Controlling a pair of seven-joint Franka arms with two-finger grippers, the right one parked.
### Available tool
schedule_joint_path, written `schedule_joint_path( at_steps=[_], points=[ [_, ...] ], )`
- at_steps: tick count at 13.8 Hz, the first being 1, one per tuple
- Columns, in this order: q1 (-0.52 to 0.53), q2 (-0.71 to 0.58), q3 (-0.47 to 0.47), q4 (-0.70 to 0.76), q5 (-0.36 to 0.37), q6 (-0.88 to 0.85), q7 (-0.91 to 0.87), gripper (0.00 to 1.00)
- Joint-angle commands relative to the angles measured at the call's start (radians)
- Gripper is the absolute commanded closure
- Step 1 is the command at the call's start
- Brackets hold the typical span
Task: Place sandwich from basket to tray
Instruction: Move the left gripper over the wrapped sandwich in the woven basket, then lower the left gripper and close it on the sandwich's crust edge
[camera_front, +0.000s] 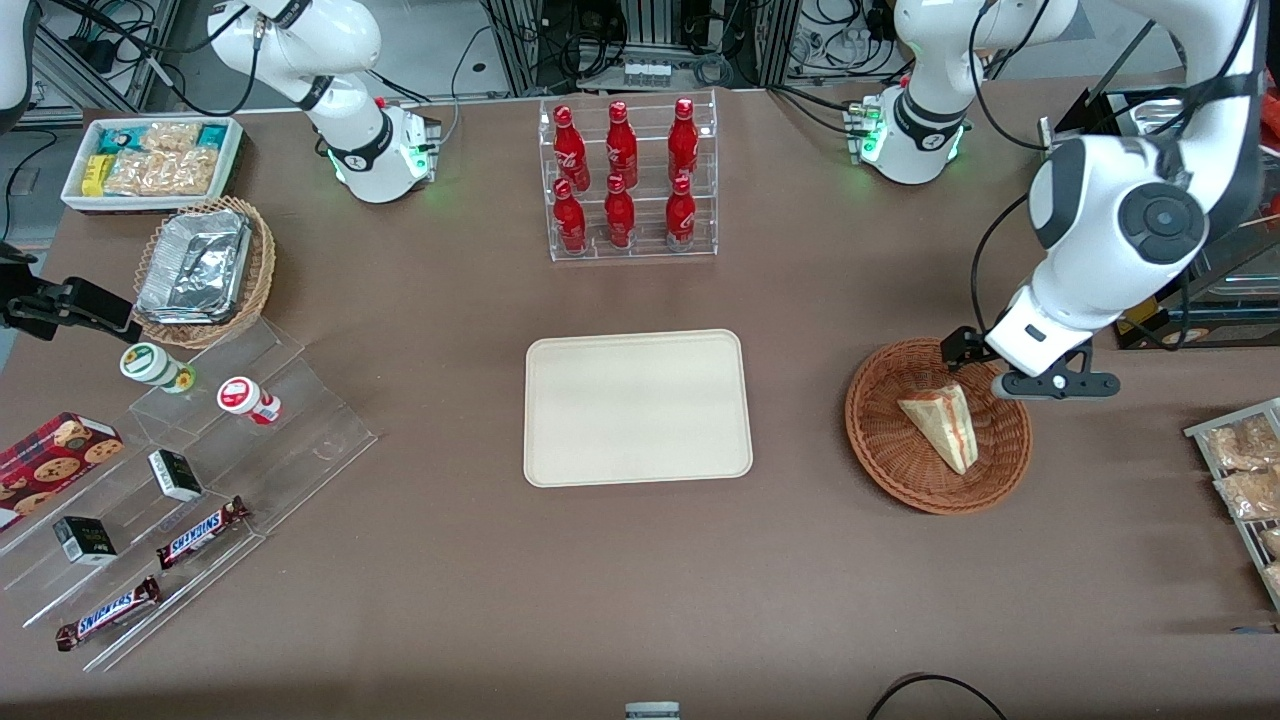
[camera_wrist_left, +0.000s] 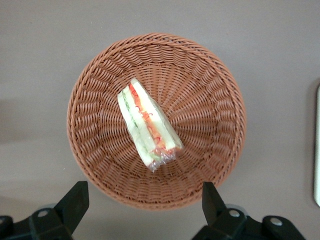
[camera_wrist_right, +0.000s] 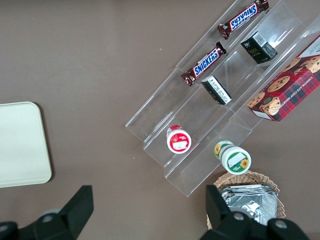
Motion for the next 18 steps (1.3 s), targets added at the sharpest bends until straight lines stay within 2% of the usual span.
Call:
schedule_joint_path(
  at_steps=[1,8,15,16,17,18],
  points=[
    [0.006,0.029,-0.001,-0.033,-0.016,0.064,-0.017,0.0],
    [0.004,0.151,-0.001,-0.031,-0.021,0.222,-0.552,0.0],
    [0.006,0.243,-0.001,-0.034,-0.016,0.256,-0.591,0.0],
    [0.006,0.25,0.001,-0.033,-0.014,0.256,-0.589,0.06],
    [0.006,0.25,0.001,-0.033,-0.014,0.256,-0.589,0.3],
    [0.006,0.248,0.001,-0.034,-0.014,0.253,-0.583,0.73]
  ],
)
